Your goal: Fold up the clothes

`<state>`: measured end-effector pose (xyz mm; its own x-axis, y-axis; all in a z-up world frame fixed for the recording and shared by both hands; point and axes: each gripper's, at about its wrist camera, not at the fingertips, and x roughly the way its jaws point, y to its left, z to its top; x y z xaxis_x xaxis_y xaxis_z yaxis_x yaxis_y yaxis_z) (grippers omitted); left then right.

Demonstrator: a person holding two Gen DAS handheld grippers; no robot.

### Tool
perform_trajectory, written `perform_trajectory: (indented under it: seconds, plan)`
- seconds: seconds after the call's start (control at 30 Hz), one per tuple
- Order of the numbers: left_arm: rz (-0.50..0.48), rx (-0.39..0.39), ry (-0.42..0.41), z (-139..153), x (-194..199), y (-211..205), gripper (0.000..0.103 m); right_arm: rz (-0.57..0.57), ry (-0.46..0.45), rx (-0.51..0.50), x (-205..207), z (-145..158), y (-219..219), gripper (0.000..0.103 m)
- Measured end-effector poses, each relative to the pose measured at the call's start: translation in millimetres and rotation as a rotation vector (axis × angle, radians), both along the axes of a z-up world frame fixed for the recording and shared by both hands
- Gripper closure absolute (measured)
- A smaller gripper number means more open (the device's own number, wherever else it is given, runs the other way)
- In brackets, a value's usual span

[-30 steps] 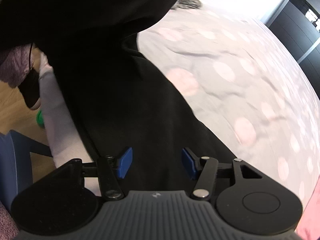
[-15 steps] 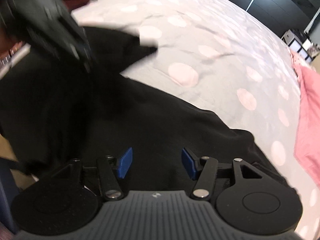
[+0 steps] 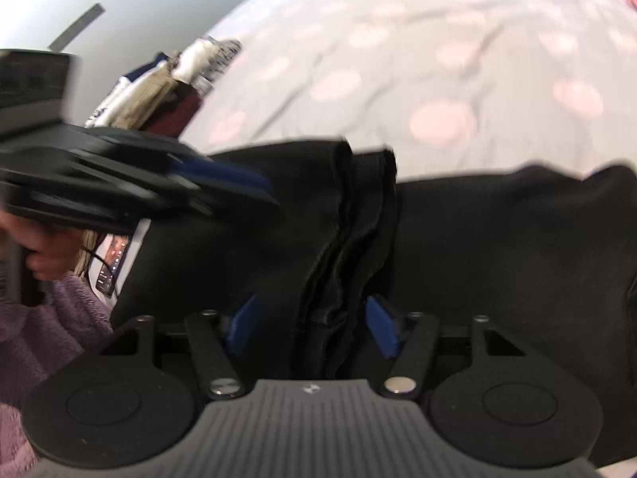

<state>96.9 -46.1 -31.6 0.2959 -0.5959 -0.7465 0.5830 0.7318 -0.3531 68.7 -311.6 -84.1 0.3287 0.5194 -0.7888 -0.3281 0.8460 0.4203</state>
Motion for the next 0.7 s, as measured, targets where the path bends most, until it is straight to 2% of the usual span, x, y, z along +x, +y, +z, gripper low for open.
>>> perform_trajectory:
  seconds: [0.1,0.27,0.3,0.33,0.4,0.43,0.57,0.7]
  plan:
    - [0.064,0.036,-0.034,8.5,-6.0,27.0,0.065,-0.031,0.060,0.021,-1.2,-17.7,7.4,0.036]
    - [0.182,0.087,-0.041,11.3,-11.6,69.2,0.065,-0.050,0.124,0.121,9.5,-37.1,20.5,0.037]
    - [0.204,0.095,-0.043,11.6,-12.2,76.3,0.064,-0.047,0.117,0.114,10.9,-38.7,26.7,0.041]
    - [0.230,0.100,-0.046,12.2,-12.7,83.3,0.064,-0.044,0.108,0.100,11.6,-39.4,32.9,0.057]
    - [0.285,0.102,-0.044,14.4,-13.2,97.7,0.064,-0.040,0.088,0.066,15.3,-37.6,43.4,0.080]
    - [0.313,0.100,-0.042,16.2,-13.3,104.8,0.064,-0.032,0.073,0.060,16.0,-32.8,47.0,0.086]
    - [0.409,0.059,-0.044,27.0,-12.0,133.5,0.064,0.002,-0.028,0.060,12.0,-5.6,59.9,0.088]
    - [0.478,0.029,-0.059,35.8,-4.8,152.2,0.064,0.027,-0.130,0.111,11.9,54.9,71.7,0.090]
